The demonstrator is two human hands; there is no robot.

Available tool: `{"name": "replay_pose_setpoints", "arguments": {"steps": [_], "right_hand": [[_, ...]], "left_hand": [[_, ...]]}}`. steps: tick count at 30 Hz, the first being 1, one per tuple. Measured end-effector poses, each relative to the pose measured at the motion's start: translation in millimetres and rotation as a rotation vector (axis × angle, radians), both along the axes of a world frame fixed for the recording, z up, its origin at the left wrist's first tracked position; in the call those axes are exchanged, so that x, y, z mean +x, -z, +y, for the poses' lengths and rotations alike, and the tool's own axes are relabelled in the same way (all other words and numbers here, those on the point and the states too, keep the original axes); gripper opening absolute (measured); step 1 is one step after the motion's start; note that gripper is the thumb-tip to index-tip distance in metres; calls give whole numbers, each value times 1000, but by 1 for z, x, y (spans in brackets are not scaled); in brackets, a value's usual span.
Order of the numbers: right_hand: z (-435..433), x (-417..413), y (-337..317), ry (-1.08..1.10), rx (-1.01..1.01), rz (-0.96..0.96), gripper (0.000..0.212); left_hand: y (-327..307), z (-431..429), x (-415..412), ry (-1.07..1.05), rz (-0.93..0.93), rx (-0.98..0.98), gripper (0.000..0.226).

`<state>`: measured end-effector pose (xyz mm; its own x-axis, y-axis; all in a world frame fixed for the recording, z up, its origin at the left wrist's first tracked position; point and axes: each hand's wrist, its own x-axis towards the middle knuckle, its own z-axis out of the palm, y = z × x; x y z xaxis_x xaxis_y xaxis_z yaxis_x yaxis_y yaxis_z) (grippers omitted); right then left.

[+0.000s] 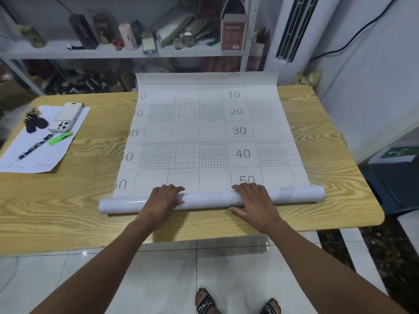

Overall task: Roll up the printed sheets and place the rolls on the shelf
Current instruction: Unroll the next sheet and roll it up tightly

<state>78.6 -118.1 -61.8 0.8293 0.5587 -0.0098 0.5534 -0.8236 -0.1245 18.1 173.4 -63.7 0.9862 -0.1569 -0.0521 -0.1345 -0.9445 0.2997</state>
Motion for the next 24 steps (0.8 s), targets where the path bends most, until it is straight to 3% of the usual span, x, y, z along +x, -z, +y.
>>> {"name": "replay_pose_setpoints", "arguments": {"steps": [7, 13, 17, 24], "right_hand": [[2, 0, 0, 4, 52, 21, 65], [2, 0, 2, 7, 88, 36, 59], [3, 2, 1, 0, 71, 48, 59], [4, 4, -5, -6, 34, 91, 65]], "left_hand": [[1, -1, -4, -1, 15, -19, 32], [3, 0, -4, -20, 4, -45, 29], [3, 1, -5, 12, -44, -18, 45], [2, -1, -4, 18, -96, -23, 37]]}}
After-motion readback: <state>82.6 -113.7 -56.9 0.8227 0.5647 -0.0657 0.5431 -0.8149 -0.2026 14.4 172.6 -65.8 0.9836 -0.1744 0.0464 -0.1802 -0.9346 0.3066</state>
